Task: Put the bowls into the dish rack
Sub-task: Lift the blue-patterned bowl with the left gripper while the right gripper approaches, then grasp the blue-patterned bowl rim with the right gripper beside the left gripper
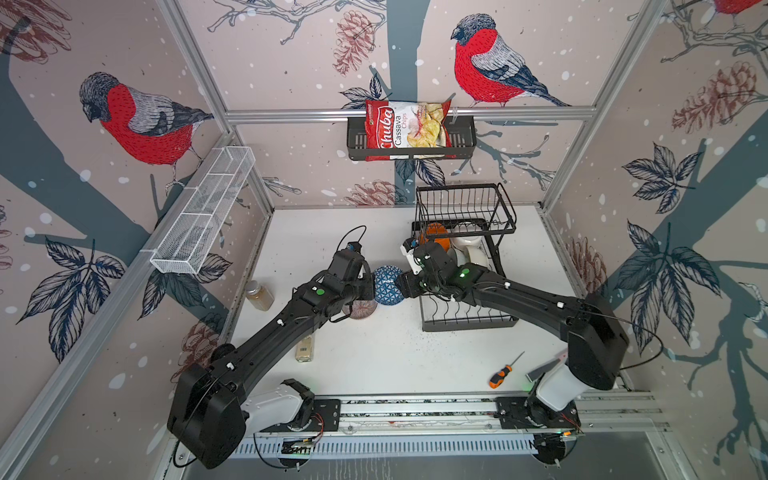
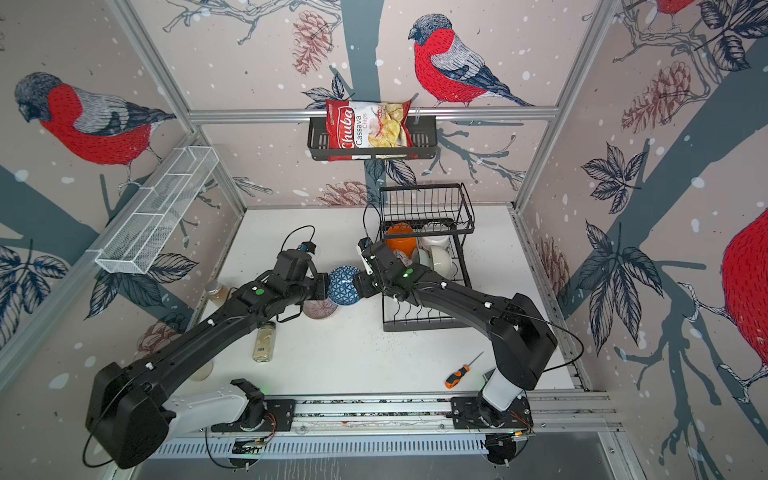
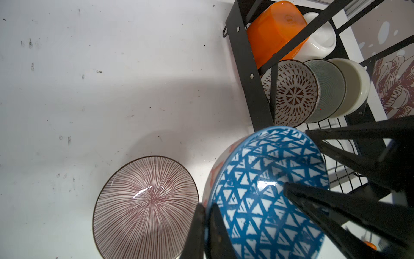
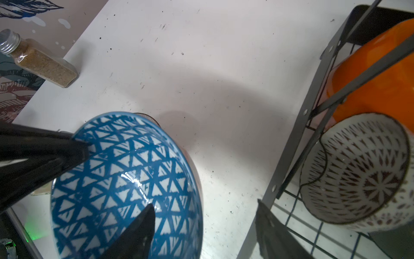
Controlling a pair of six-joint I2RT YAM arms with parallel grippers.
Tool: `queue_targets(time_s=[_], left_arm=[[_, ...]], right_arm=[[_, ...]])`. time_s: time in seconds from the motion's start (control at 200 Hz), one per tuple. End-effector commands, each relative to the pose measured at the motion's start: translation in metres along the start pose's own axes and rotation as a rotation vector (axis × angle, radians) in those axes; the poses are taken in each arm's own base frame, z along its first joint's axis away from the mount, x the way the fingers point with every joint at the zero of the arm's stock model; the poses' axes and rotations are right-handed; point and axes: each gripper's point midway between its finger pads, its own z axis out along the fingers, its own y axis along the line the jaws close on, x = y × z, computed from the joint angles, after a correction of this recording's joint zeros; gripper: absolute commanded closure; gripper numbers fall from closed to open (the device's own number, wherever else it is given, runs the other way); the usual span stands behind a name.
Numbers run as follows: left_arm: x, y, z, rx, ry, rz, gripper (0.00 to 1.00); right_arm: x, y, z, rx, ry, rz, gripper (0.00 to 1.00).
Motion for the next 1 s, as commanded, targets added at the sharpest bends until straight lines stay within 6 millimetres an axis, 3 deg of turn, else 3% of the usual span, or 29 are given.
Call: queue_targets(time_s=[0.0, 0.17, 0.475, 0.59, 0.635, 0.84, 0.996], left_arm=[[-0.019, -0.013, -0.004, 0.054, -0.069, -0.008, 1.0], [-0.019, -0.014, -0.004, 0.058, -0.069, -0.006, 1.0], [-0.017, -0.017, 0.001, 0.078, -0.069, -0.028, 1.0], [-0.015, -0.02, 0.005, 0.096, -0.066, -0.039, 1.0], [-0.014, -0.021, 0.005, 0.105, -0.068, -0.043, 0.87], [-0.016, -0.026, 0.004, 0.135, -0.089, -0.035, 0.48], [-0.022, -0.03, 0.0, 0.159, -0.113, -0.018, 0.27]], right_arm=[[-0.003, 0.003, 0.004, 0.002, -0.005, 0.001, 0.35], [-0.002, 0.003, 0.011, 0.016, 0.004, 0.006, 0.47], [-0.007, -0.006, 0.018, 0.094, -0.007, 0.038, 0.99], [-0.007, -0.011, 0.02, 0.132, 0.001, 0.043, 1.0], [-0.007, -0.014, 0.019, 0.149, 0.0, 0.045, 1.0], [-0.011, -0.023, 0.004, 0.207, -0.02, 0.049, 1.0], [-0.013, -0.03, -0.01, 0.25, -0.038, 0.057, 1.0]])
